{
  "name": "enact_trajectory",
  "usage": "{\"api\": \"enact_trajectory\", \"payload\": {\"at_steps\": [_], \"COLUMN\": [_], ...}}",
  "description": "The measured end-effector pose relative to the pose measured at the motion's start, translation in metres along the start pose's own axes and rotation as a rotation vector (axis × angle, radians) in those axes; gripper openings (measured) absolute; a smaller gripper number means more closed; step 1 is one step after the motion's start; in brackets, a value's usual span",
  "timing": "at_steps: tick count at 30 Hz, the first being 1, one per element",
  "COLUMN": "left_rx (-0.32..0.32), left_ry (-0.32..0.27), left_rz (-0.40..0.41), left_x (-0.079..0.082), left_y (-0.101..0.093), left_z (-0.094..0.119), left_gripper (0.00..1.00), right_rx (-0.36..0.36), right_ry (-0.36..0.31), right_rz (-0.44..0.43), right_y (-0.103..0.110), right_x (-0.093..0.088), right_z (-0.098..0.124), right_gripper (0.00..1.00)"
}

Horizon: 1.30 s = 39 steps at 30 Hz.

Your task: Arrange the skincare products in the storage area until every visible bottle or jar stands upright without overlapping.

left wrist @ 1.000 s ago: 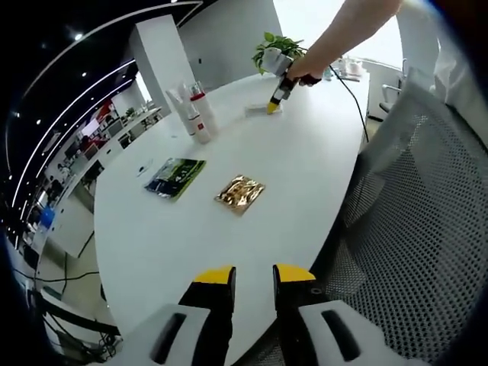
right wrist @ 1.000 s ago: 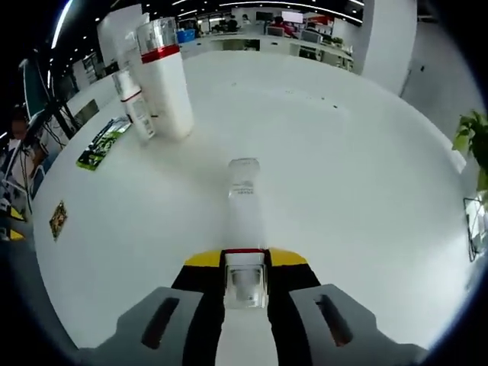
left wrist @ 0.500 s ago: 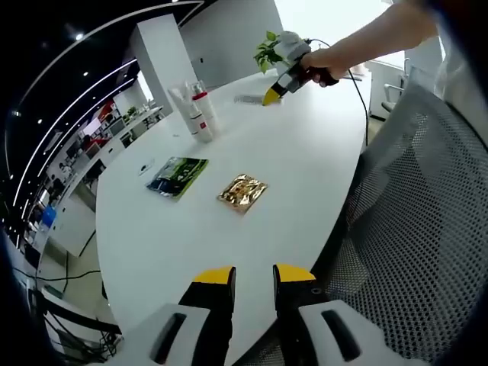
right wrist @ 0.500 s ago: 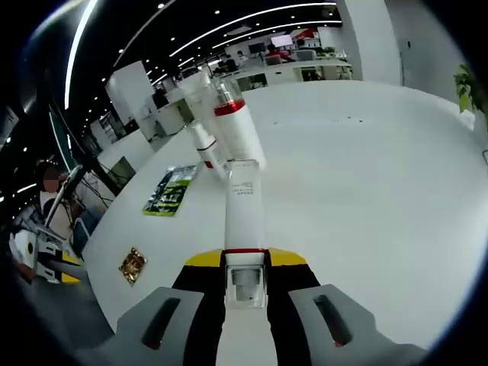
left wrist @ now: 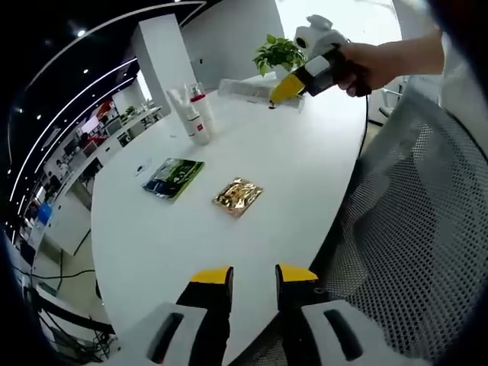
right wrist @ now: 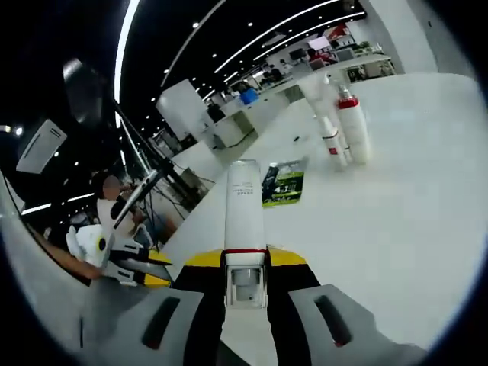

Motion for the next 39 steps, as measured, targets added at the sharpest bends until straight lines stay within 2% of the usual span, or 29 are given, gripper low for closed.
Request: {"api": "enact_trajectory", "payload": {"at_steps": [4, 9, 12, 18, 24, 26, 30, 32, 35, 39], "left_rx": [0.000, 0.001, 0.011, 0.026, 0.014, 0.005, -0.021, -0.053, -0.106, -0.146], "left_ry": [-0.029, -0.079, -0.112, -0.167, -0.201, -0.245, -0.336, -0.392, -0.449, -0.429], "left_rz": [0.019, 0.080, 0.128, 0.224, 0.299, 0.351, 0.462, 0.553, 0.635, 0.642], "left_x": [0.006, 0.016, 0.023, 0.031, 0.038, 0.048, 0.068, 0.078, 0.086, 0.080], "left_y": [0.002, 0.005, 0.011, 0.022, 0.027, 0.028, 0.031, 0.031, 0.028, 0.022], "left_z": [0.002, 0.007, 0.011, 0.016, 0.020, 0.022, 0.024, 0.024, 0.025, 0.024], "left_gripper": [0.25, 0.31, 0.33, 0.34, 0.34, 0.36, 0.39, 0.39, 0.39, 0.39], "right_rx": [0.047, 0.092, 0.098, 0.088, 0.081, 0.078, 0.065, 0.069, 0.066, 0.072], "right_ry": [0.004, 0.052, 0.098, 0.151, 0.177, 0.190, 0.229, 0.248, 0.269, 0.289], "right_rz": [0.021, 0.092, 0.176, 0.263, 0.316, 0.332, 0.445, 0.511, 0.619, 0.742], "right_y": [0.017, 0.032, 0.037, 0.041, 0.041, 0.041, 0.040, 0.043, 0.049, 0.053], "right_x": [-0.006, -0.019, -0.029, -0.047, -0.057, -0.060, -0.066, -0.071, -0.077, -0.083], "right_z": [-0.002, -0.007, -0.010, -0.016, -0.020, -0.022, -0.024, -0.026, -0.027, -0.030], "right_gripper": [0.18, 0.18, 0.18, 0.18, 0.18, 0.18, 0.18, 0.18, 0.18, 0.18]}}
Point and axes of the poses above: the point that each gripper's makers call its tool centre point, and the gripper's own axes: z roughly backward along the fingers, y roughly to its left, x roughly out of its top, the point moved 1 cm from there along z, roughly backward along the fingers, and after that the axes turned 14 degrees about -z, right-handed, at the moved point
